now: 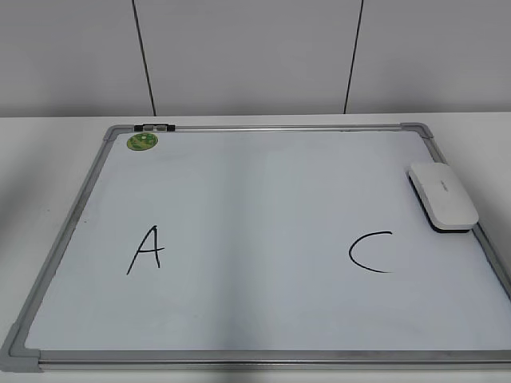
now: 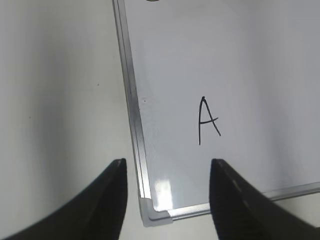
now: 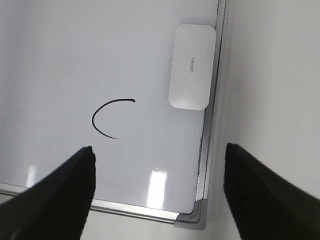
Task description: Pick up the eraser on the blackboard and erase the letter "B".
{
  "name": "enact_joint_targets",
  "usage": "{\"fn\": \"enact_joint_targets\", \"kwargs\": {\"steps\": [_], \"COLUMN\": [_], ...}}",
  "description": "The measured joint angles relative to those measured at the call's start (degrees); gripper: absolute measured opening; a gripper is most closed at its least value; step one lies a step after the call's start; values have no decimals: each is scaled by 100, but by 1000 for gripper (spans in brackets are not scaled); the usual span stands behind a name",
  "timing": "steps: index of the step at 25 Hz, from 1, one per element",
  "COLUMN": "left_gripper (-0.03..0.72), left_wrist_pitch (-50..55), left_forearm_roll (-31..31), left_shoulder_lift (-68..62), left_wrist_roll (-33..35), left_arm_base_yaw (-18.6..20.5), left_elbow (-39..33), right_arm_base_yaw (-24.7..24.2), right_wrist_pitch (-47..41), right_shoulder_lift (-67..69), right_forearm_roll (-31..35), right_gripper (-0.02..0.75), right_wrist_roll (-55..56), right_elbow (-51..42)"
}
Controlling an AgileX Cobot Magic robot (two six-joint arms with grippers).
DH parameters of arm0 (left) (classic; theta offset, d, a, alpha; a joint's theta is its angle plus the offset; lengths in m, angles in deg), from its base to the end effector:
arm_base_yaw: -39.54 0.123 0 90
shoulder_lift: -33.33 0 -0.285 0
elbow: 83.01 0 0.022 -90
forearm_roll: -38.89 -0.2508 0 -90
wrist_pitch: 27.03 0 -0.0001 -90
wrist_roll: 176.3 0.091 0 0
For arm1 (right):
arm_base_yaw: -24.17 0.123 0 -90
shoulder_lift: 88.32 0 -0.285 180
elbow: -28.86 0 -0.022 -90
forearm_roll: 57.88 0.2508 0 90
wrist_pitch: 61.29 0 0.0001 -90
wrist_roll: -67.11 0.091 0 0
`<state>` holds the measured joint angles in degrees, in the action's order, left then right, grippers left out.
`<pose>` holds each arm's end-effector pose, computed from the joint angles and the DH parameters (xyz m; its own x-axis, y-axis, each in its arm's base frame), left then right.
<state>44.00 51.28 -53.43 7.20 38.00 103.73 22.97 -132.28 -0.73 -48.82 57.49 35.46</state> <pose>0.2701 -0.0257 0.3950 -0.8724 0.0135 -0.4886 0.1169 0.9764 -0.1818 0.2750 0.0078 0.3894 -0.8691 -0.0963 -0.4852 -0.1513 0.9856 0.0755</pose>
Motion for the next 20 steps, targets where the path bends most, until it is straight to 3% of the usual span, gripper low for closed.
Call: {"fn": "enact_joint_targets", "kwargs": {"steps": [20], "left_gripper": [400], "left_wrist_pitch": [95], "left_forearm_roll": [-23], "left_shoulder_lift": [4118], "left_wrist_roll": [-3], "left_arm_base_yaw": [-55], "left_elbow": [-3496], "right_arm_base_yaw": [0], "right_wrist_pitch": [-83], "right_shoulder_lift": [-4257], "right_forearm_roll": [-29], "right_gripper": [587], "right_wrist_roll": [86], "right_elbow": [-3529]}}
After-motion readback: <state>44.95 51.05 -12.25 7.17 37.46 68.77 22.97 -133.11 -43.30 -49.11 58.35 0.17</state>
